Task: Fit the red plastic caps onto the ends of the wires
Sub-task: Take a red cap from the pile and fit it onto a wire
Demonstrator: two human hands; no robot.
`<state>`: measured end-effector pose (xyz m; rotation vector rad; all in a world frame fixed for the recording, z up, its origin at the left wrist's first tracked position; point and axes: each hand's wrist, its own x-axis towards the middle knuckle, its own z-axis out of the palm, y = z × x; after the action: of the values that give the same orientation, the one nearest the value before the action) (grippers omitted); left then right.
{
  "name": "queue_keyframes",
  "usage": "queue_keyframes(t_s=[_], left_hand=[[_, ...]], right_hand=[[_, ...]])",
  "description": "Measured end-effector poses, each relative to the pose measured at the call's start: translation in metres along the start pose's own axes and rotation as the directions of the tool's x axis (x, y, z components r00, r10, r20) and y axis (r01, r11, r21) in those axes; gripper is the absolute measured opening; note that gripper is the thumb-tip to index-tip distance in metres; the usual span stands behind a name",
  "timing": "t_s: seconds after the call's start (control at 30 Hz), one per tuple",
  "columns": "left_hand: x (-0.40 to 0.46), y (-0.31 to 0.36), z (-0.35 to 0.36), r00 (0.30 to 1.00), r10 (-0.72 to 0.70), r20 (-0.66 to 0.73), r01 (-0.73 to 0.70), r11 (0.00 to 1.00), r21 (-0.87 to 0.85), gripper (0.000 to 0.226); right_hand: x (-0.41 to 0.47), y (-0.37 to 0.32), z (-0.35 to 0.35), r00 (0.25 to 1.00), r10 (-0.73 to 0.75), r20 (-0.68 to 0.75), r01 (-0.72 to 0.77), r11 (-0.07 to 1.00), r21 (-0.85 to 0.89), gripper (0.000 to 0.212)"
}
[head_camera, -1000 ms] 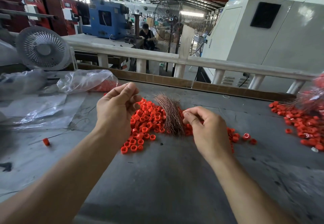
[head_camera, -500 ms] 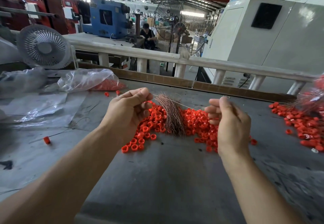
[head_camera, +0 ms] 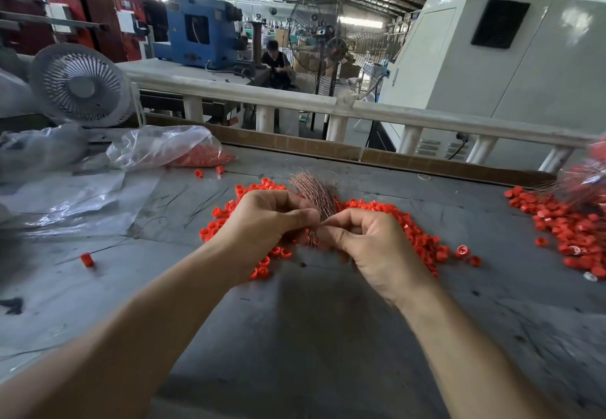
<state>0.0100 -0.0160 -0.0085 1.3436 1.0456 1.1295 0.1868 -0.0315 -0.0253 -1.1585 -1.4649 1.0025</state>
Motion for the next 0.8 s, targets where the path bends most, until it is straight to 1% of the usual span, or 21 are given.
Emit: queue_keyframes(t_s=[0.07,0.1,0.13,0.17,0.2,0.3,0.33,0.4,0.5,0.57,0.6,0.63,0.67,0.73,0.8], left_hand=[[0.001,0.0,-0.003,0.998,0.047,-0.033,-0.044,0.996,0.078,0.009],[0.003,0.0,-0.006,0.993,0.099,-0.058,-0.087,0.98,0.181,0.009],[0.005,0.0,-0.009,0.984,0.16,-0.078,-0.128,0.94,0.316,0.006],[0.006,-0.001,-0.012,0.974,0.209,-0.084,-0.15,0.88,0.45,0.007],[0.007,-0.001,-0.015,0.971,0.227,-0.075,-0.147,0.815,0.561,0.009],[0.006,-0.003,-0.021,0.988,0.157,-0.012,-0.09,0.625,0.775,0.015],[0.005,-0.003,-0.021,0.991,0.133,0.003,-0.079,0.569,0.819,0.018],[0.004,-0.005,-0.022,0.993,0.113,0.026,-0.078,0.488,0.869,0.021],[0.004,-0.006,-0.022,0.992,0.116,0.04,-0.086,0.426,0.901,0.023],[0.004,-0.008,-0.02,0.989,0.138,0.047,-0.098,0.396,0.913,0.017],[0.004,-0.009,-0.019,0.986,0.158,0.051,-0.11,0.396,0.912,0.014],[0.004,-0.009,-0.018,0.982,0.185,0.046,-0.121,0.416,0.901,0.012],[0.004,-0.009,-0.016,0.975,0.22,0.032,-0.133,0.461,0.878,0.011],[0.005,-0.007,-0.013,0.955,0.295,-0.013,-0.179,0.615,0.767,0.011],[0.004,-0.004,-0.009,0.949,0.313,-0.043,-0.233,0.785,0.574,0.013]], right_hand=[[0.0,0.0,-0.002,0.998,-0.042,-0.038,0.039,0.997,-0.066,0.017],[0.0,0.0,-0.002,0.996,-0.062,-0.061,0.055,0.992,-0.109,0.016],[0.0,0.001,-0.003,0.993,-0.077,-0.084,0.064,0.988,-0.141,0.016],[0.0,0.001,-0.003,0.99,-0.082,-0.11,0.064,0.985,-0.157,0.016],[0.0,0.002,-0.003,0.987,-0.082,-0.136,0.059,0.984,-0.167,0.016],[0.0,0.002,-0.003,0.978,-0.07,-0.196,0.03,0.979,-0.201,0.018],[0.0,0.002,-0.004,0.976,-0.074,-0.206,0.028,0.976,-0.216,0.019],[0.0,0.002,-0.004,0.972,-0.083,-0.218,0.031,0.972,-0.232,0.02],[-0.001,0.003,-0.003,0.971,-0.086,-0.222,0.029,0.968,-0.249,0.02],[-0.001,0.003,-0.001,0.972,-0.09,-0.219,0.03,0.964,-0.263,0.019],[-0.001,0.003,-0.001,0.971,-0.095,-0.219,0.034,0.963,-0.267,0.019],[-0.002,0.003,-0.001,0.97,-0.1,-0.222,0.039,0.963,-0.265,0.018],[-0.001,0.003,-0.001,0.968,-0.106,-0.227,0.047,0.967,-0.252,0.018],[-0.001,0.002,-0.001,0.963,-0.119,-0.241,0.072,0.978,-0.194,0.016],[-0.002,0.0,-0.001,0.958,-0.137,-0.252,0.107,0.986,-0.13,0.015]])
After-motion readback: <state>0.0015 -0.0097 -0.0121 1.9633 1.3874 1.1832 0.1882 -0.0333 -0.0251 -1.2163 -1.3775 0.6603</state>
